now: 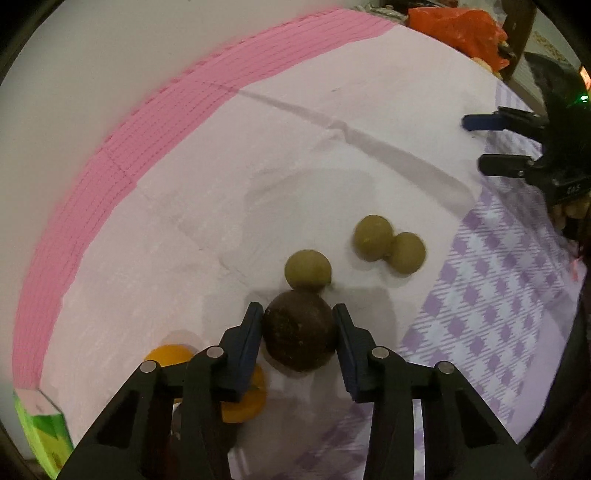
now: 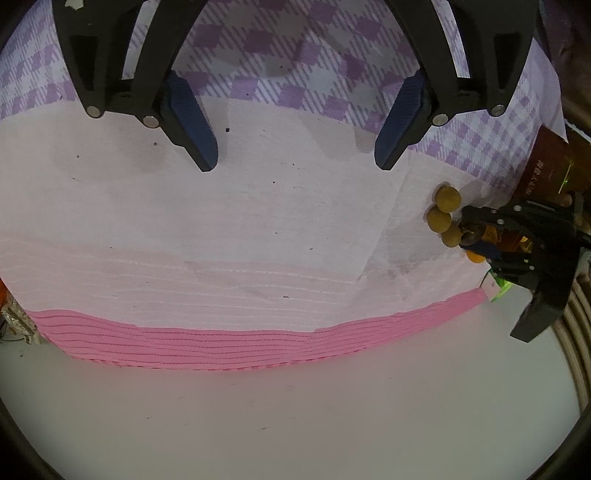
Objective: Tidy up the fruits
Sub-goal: 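Grasp a dark brown fruit with the left gripper, then carry the dark brown fruit over the gold tray with left while right grasps two small olive fruits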
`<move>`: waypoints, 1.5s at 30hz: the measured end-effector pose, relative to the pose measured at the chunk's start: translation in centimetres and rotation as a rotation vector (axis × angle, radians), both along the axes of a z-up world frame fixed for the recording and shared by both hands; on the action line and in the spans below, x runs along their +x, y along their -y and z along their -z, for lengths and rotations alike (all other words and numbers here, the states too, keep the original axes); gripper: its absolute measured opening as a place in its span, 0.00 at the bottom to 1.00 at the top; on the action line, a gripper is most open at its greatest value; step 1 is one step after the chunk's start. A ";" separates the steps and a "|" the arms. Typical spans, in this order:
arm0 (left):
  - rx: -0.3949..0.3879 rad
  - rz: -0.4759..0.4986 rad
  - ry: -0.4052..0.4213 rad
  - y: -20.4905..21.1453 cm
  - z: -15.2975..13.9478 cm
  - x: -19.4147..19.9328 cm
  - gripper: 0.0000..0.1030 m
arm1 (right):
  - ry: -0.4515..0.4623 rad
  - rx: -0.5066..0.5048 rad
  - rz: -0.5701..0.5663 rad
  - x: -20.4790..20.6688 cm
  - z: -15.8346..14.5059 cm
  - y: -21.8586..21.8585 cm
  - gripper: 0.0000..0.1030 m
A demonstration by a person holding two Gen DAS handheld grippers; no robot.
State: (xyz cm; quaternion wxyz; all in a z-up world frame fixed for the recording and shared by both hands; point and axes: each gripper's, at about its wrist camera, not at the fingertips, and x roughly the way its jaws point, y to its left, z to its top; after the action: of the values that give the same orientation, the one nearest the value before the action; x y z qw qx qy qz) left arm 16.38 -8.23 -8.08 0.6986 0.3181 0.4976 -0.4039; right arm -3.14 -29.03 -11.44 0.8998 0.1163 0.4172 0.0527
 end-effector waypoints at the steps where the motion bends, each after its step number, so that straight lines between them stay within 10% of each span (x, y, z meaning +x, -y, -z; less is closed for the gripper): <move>1: 0.001 -0.011 0.010 -0.1 0.0 -0.1 0.38 | 0.000 0.002 0.000 0.0 0.0 0.0 0.84; 7: -0.011 -0.175 0.020 -1.8 -0.7 -2.4 0.38 | 0.000 0.003 0.002 -0.1 -0.1 0.1 0.84; 14: -0.197 -0.447 -0.006 -5.1 -4.6 -8.2 0.38 | 0.031 -0.014 -0.012 -0.5 -0.7 -0.4 0.81; 26: -0.346 -0.716 0.008 -10.1 -9.0 -14.5 0.38 | 0.012 0.055 -0.274 4.4 -3.3 -10.7 0.72; 29: -0.362 -0.763 0.020 -11.5 -9.5 -15.3 0.38 | -0.021 0.040 -0.274 6.2 -2.3 -12.2 0.64; 34: -0.375 -0.834 0.077 -14.7 -10.9 -16.8 0.38 | -0.074 -0.023 -0.258 7.1 -0.7 -13.8 0.23; 45: -0.385 -1.025 0.170 -20.4 -11.0 -17.1 0.38 | -0.007 -0.055 -0.257 4.2 -0.4 -14.6 0.22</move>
State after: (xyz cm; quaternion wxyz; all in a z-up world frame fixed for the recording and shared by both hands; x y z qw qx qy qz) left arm -0.71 12.19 2.93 0.8890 -0.0666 0.4478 -0.0689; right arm 1.10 -14.45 -11.02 0.8871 0.0375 0.4330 0.1557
